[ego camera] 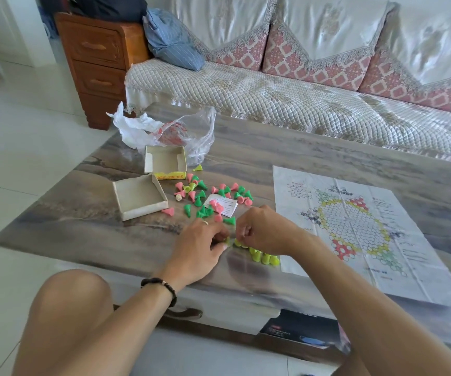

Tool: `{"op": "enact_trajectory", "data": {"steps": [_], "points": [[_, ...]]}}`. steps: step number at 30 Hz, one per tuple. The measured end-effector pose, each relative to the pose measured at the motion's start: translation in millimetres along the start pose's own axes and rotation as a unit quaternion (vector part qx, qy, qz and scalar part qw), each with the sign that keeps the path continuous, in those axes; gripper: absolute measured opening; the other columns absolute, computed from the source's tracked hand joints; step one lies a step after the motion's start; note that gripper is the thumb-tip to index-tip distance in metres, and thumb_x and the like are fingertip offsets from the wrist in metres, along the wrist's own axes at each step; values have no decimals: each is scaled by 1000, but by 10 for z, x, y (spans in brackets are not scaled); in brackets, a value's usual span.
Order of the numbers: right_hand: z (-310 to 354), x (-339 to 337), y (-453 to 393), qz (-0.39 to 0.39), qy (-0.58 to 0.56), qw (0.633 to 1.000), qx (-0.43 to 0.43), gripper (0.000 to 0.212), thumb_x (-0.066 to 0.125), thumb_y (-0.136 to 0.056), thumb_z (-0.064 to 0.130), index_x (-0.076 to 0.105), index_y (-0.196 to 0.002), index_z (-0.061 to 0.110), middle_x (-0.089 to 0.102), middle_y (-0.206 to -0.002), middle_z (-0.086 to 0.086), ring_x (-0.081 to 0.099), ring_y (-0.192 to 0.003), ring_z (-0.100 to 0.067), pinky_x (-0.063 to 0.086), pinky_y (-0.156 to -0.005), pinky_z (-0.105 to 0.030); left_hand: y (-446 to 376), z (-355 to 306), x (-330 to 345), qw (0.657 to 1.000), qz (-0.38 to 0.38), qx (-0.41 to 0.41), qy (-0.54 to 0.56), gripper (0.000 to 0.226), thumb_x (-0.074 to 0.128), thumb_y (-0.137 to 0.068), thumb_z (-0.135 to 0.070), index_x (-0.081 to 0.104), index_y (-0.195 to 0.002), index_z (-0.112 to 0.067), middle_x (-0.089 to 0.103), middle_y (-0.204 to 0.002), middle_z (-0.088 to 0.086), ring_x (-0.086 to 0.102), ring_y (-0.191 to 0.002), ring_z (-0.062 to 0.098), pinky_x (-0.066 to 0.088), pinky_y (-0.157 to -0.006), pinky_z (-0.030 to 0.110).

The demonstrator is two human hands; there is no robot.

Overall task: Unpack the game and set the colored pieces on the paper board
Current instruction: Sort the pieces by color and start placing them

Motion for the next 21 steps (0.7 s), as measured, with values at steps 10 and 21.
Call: {"op": "enact_trajectory", "data": {"steps": [10, 21], "points": [[-76, -49, 17, -31, -52, 998, -2, 16, 57, -82, 6, 67, -84, 18, 68, -84, 2, 62, -80, -14, 53, -74, -31, -5, -118, 139, 997, 74, 13, -15, 21, 62, -88, -28, 71, -106, -22, 66, -101, -2, 50, -108, 18, 43, -88, 32], [-192, -170, -147, -107, -85, 990, 26, 21, 53, -90, 14, 70, -101, 15, 70, -96, 0, 62, -87, -17, 49, -79, -29, -10, -16, 39, 996, 73, -6, 52, 37, 68, -85, -30, 64, -121, -27, 61, -95, -11, 56, -87, 3, 50, -80, 25]]}}
Point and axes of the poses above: each hand's wrist, its own y-axis away from the middle knuckle, its own x-axis out of the palm, z = x × y, the point moved 10 cm from there along -y, towards the middle knuckle
